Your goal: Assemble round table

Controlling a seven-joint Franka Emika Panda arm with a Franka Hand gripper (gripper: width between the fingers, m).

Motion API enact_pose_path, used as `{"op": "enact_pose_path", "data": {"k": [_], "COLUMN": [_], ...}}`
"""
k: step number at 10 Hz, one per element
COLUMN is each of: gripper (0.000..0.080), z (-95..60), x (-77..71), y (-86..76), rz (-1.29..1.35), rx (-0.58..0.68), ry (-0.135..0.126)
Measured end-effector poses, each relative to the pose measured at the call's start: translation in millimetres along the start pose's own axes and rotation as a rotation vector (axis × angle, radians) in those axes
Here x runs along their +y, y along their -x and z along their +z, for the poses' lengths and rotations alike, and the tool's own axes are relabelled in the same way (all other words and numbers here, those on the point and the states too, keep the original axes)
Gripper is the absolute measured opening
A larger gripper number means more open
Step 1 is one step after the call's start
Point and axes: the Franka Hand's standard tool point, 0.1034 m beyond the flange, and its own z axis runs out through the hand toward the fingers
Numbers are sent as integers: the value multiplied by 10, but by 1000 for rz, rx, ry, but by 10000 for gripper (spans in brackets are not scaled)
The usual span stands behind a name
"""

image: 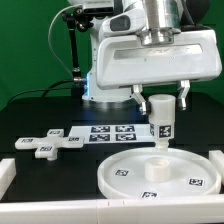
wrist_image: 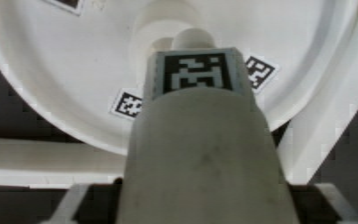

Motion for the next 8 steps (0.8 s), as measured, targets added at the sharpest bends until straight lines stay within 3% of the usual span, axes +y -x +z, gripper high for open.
{"op": "enact_pose_path", "data": {"k": [8], "gripper": [409], "z": [179], "x": [92], "y": [-27], "rz": [-81], "rx": [-8], "ry": [7]}}
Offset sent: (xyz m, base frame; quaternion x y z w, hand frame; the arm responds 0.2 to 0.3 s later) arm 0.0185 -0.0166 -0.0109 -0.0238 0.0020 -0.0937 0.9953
